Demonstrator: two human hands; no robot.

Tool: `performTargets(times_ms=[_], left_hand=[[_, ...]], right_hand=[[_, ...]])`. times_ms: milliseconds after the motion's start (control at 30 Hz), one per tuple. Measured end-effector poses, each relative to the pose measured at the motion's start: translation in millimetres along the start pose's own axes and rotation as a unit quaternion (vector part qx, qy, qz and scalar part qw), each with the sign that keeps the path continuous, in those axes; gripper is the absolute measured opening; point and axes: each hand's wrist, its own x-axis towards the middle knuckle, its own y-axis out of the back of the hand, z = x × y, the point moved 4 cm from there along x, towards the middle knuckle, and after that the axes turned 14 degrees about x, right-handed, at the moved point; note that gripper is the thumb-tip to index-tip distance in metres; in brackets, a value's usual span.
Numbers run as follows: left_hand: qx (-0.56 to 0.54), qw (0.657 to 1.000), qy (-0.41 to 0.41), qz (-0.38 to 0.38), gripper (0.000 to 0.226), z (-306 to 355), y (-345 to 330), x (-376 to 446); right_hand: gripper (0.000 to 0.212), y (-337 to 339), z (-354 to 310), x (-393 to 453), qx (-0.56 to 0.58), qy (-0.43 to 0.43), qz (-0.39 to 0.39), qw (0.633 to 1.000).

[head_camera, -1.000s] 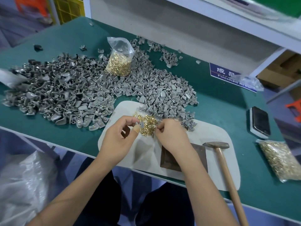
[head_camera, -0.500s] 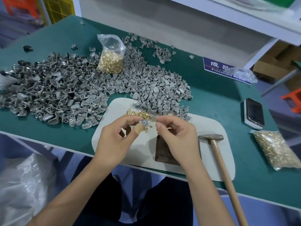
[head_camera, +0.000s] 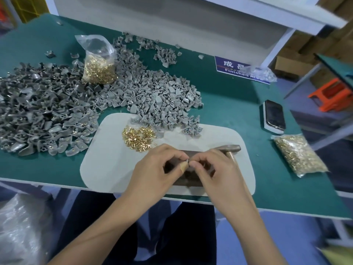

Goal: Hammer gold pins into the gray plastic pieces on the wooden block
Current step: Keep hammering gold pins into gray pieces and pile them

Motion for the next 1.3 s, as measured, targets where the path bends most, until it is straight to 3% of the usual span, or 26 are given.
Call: performTargets(times_ms=[167, 367, 867, 1300], left_hand=[[0.068, 0.998, 0.002, 0.002, 0.008, 6, -9, -4], [0.058, 0.998, 0.030, -0.013, 0.007, 1, -4, -3], [0.070, 0.996, 0.041, -0.024, 0.008, -4, 0, 2], [0.083, 0.996, 0.034, -0.014, 0.007, -5, 0, 1]], right_hand=[[0.005, 2, 11, -7, -0.043, 0.002, -0.004, 0.999], [0.009, -6, 16, -4, -0.026, -0.004, 0.029, 0.999], [0.012, -4, -8, 20, -0.176, 0.054, -0.108, 0.977], [0.010, 0, 14, 10, -0.075, -0.017, -0.063, 0.995]])
